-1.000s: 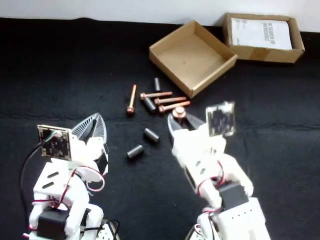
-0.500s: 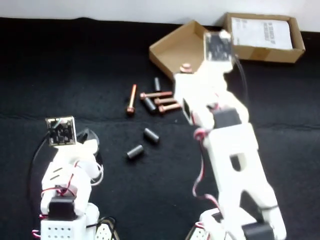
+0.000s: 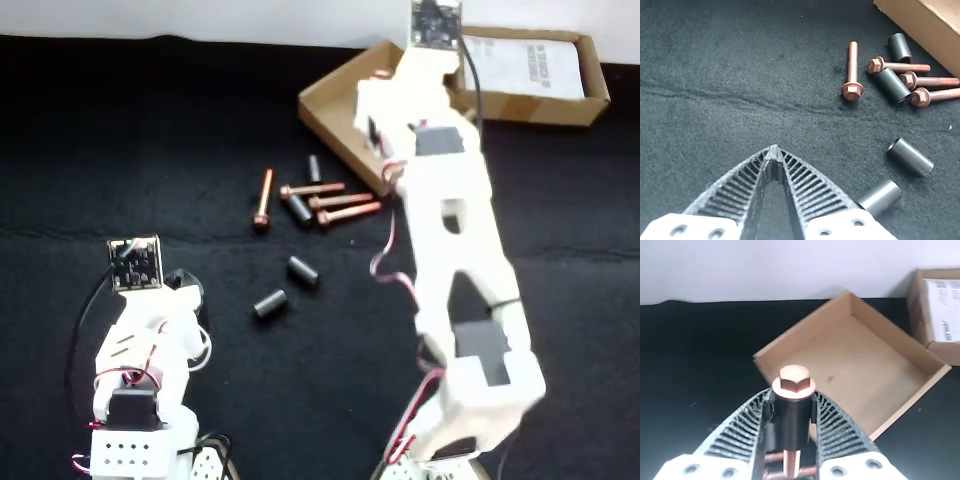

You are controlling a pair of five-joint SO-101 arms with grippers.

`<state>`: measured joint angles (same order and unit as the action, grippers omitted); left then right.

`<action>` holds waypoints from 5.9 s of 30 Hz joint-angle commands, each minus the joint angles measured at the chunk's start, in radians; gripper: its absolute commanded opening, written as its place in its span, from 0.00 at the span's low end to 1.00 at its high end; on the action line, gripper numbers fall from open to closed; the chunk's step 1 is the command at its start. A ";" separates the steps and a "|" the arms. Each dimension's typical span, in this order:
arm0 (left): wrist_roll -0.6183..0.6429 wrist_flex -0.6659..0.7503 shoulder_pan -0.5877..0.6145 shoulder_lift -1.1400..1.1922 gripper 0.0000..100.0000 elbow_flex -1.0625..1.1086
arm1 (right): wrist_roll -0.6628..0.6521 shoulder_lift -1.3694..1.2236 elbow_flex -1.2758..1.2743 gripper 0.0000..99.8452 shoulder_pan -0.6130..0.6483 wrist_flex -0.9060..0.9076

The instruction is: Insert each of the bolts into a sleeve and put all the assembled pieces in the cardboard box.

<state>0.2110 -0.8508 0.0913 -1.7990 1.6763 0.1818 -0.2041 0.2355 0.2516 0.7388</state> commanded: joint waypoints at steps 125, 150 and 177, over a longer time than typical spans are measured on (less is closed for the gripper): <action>-0.003 -0.020 0.041 -0.005 0.01 0.019 | -0.750 -0.374 -0.058 0.32 0.415 0.414; -0.003 -0.018 0.041 -0.005 0.01 0.019 | -0.669 -0.446 0.318 0.01 0.314 0.739; 0.250 0.031 0.035 -0.008 0.01 0.015 | -0.325 0.289 0.433 0.01 -0.050 1.026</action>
<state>0.4258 -0.8385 0.1189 -1.7990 1.6778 -0.1880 -0.1350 0.7818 0.2501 1.7530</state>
